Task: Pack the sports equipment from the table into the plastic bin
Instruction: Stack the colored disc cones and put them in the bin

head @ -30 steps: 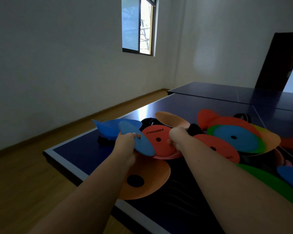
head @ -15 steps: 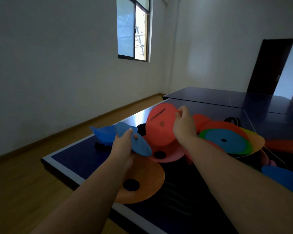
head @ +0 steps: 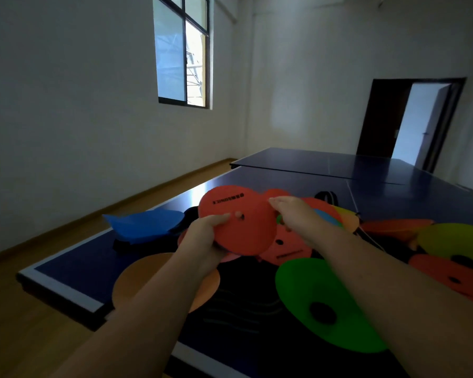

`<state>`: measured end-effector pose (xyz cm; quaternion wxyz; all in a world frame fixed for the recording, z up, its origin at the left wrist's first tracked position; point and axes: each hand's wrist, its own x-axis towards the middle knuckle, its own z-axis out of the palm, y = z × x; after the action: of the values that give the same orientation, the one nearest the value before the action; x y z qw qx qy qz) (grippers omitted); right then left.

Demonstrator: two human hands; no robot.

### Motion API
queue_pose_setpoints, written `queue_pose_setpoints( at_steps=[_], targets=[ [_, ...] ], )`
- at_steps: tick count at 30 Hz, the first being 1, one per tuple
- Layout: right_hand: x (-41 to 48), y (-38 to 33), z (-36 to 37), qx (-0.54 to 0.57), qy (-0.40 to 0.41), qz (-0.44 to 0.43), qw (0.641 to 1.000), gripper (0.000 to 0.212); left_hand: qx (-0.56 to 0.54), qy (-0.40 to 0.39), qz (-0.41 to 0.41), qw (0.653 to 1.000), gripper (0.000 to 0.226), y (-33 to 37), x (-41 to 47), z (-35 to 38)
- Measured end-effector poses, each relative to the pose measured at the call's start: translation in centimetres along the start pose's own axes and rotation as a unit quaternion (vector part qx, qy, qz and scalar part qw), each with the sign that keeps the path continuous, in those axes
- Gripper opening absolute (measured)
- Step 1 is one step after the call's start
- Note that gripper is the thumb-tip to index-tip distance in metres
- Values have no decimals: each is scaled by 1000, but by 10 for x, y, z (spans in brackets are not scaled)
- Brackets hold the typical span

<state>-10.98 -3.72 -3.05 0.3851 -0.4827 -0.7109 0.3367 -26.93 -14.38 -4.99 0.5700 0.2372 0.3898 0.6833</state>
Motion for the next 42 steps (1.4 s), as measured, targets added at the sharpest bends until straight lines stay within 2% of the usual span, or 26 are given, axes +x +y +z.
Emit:
queue_pose_setpoints(
  at_steps=[2,5,7,9,13,17,19,20,22,24,27,29,30,32,33,34,36,38,40,42],
  targets=[
    [4,26,-17,-100,-18,64,993,33,17,20,6,1000,18,-8,4,9],
    [8,66,-28,-281,-33,160,945,24,25,42,25,998,13,-17,12,16],
    [7,80,-31,-314,-57,189,929,22,15,42,28,999,9,-23,17,15],
    [10,86,-33,-298,-68,206,930,26,9,44,32,998,8,-29,22,16],
    [21,91,-34,-183,-17,232,955,42,11,57,52,997,23,-35,28,21],
    [28,97,-28,12,63,242,968,40,3,78,44,996,27,-35,32,22],
    [27,93,-30,68,98,210,970,21,-3,85,31,996,30,-35,32,22],
    [27,90,-34,57,130,184,973,14,-6,85,30,996,32,-35,31,23],
    [21,84,-49,54,215,128,967,14,-11,86,36,996,38,-35,28,26],
    [16,80,-61,132,270,94,949,18,-1,88,50,995,39,-36,27,29],
    [7,71,-71,294,251,96,917,18,18,67,79,995,26,-41,23,38],
    [4,66,-72,335,200,91,916,13,27,36,95,994,30,-47,19,45],
    [1,63,-71,333,170,86,924,12,26,14,91,995,39,-50,17,49],
    [-1,61,-64,292,112,84,946,12,13,-26,61,998,66,-54,15,57],
    [-2,62,-62,258,93,82,958,12,3,-41,50,998,70,-56,15,60],
    [-2,63,-59,228,78,81,967,14,-8,-53,43,998,64,-57,14,63],
    [-3,64,-59,193,46,72,977,15,-32,-71,21,997,36,-62,15,67],
    [-5,65,-65,134,44,46,989,14,-39,-52,-4,998,11,-66,20,68],
    [-3,69,-73,50,63,22,997,16,-43,-16,-12,999,9,-71,30,68],
    [3,75,-79,-87,95,6,992,23,-49,7,6,999,24,-73,42,71]
  ],
)
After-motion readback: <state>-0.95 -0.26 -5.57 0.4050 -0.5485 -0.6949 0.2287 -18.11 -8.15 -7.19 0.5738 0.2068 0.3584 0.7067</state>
